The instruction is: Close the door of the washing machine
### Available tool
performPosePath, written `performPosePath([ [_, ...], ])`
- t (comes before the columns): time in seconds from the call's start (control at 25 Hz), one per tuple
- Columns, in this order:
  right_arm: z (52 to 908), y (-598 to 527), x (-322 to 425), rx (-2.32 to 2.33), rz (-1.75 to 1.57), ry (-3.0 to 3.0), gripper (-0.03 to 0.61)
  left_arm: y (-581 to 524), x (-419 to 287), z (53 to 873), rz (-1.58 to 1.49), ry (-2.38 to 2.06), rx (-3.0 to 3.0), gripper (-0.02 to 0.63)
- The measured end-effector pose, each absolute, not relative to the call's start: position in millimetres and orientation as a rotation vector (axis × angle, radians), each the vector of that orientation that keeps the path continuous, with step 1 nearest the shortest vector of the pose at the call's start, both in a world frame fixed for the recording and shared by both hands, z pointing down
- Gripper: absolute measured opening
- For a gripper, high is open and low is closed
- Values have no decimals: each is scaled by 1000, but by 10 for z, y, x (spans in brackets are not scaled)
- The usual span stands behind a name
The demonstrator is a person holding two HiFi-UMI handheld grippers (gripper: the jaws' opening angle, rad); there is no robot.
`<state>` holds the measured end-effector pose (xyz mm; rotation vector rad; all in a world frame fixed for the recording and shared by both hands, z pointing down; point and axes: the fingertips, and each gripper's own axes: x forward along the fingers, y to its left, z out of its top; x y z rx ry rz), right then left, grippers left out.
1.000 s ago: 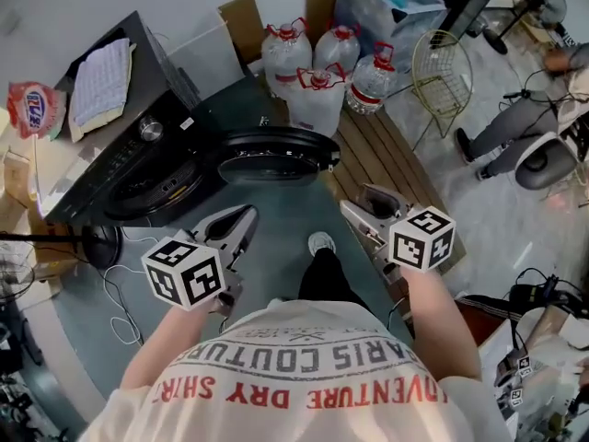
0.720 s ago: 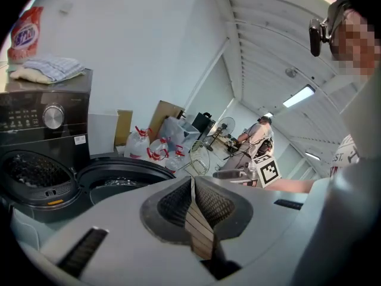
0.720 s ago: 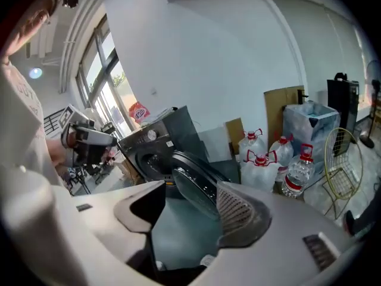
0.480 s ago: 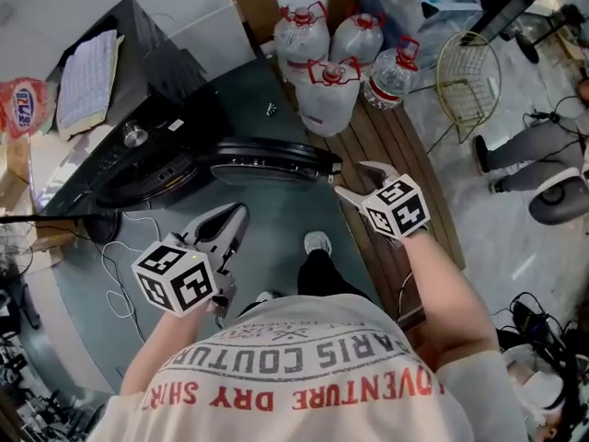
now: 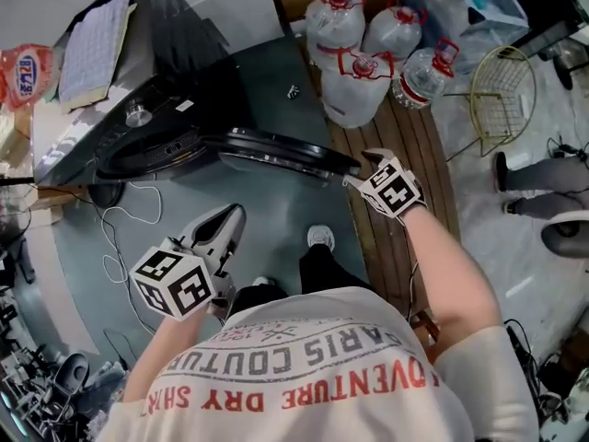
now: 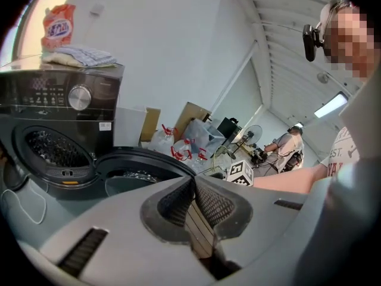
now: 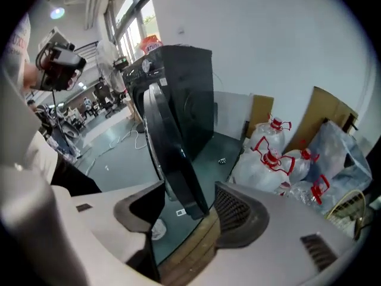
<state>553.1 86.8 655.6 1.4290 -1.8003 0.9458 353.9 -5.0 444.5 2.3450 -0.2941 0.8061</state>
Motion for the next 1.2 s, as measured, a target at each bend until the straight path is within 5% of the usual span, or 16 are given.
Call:
performPosePath([
  [0.64, 6857, 672, 5447, 1103, 676, -1814, 81, -159, 3208, 4616, 823, -499, 2264, 43],
  [1.2, 6872, 895, 5110, 1063, 761, -1820, 78, -181, 3087, 4625, 794, -505, 2282, 42],
])
